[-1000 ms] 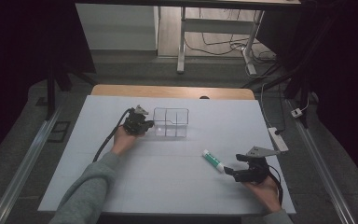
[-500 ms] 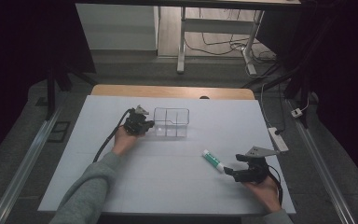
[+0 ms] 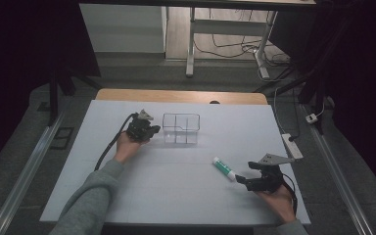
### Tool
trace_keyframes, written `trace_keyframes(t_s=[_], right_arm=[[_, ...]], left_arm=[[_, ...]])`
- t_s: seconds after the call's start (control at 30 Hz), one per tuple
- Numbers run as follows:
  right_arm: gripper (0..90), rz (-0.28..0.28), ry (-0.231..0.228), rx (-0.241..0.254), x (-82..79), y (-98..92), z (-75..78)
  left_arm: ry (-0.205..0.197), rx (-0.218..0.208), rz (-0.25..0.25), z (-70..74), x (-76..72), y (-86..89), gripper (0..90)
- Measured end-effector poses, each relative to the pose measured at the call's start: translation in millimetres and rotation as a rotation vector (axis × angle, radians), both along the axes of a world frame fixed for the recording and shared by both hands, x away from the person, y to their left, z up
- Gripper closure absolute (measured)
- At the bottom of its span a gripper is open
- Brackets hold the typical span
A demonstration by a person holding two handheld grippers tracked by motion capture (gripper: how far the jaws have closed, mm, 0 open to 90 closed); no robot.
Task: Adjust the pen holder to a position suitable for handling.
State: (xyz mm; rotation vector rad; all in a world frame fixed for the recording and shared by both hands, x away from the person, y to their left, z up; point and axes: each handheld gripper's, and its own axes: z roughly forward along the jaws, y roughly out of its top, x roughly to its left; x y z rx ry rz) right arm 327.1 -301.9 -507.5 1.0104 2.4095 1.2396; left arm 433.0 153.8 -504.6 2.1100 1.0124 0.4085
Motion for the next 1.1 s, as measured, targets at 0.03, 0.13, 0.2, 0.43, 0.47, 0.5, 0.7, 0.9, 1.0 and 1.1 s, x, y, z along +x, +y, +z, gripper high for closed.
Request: trace_keyframes(t_s=[0.03, 0.13, 0.2, 0.43, 0.47, 0.5, 0.7, 0.9, 1.0, 1.1], right_arm=[[18.1, -0.001, 0.0, -0.002, -0.2, -0.2, 0.3], [18.1, -0.001, -0.002, -0.003, -0.6, -0.8, 0.5], [18.2, -0.001, -0.002, 0.001, 0.0, -0.6, 0.3], [18.4, -0.002, -0.008, -0.003, -1.1, -1.2, 2.1], [18.4, -0.003, -0.01, -0.001, -0.8, -1.3, 1.9], [18.4, -0.003, -0.01, -0.002, -0.7, -1.4, 1.8], [18.3, 0.001, -0.007, 0.002, -2.0, -1.1, 2.0], [18.3, 0.001, -0.007, -0.001, -1.6, -1.4, 2.0], [18.4, 0.0, -0.007, -0.001, -1.7, -1.4, 1.9], [18.4, -0.001, -0.007, 0.001, -1.7, -1.2, 1.8]], left_arm=[[-0.006, 0.005, -0.01, 0.5, -5.1, 1.8, 88.6], [-0.016, 0.051, -0.019, -1.4, -19.3, 9.1, 88.6], [-0.007, 0.041, -0.019, -2.6, -27.3, 16.2, 88.6], [-0.014, 0.0, -0.016, 3.7, -62.0, 40.3, 77.1], [-0.02, -0.004, -0.01, 4.3, -68.3, 42.4, 69.6], [-0.025, 0.0, -0.005, 4.5, -74.3, 43.9, 62.8], [-0.01, 0.009, 0.003, 1.9, -103.0, 51.3, 44.2], [0.002, 0.005, 0.011, -0.5, -123.2, 57.3, 38.4], [0.013, 0.001, 0.01, -3.3, -134.0, 59.5, 36.4], [0.021, -0.002, 0.01, -7.0, -144.9, 63.3, 34.6]])
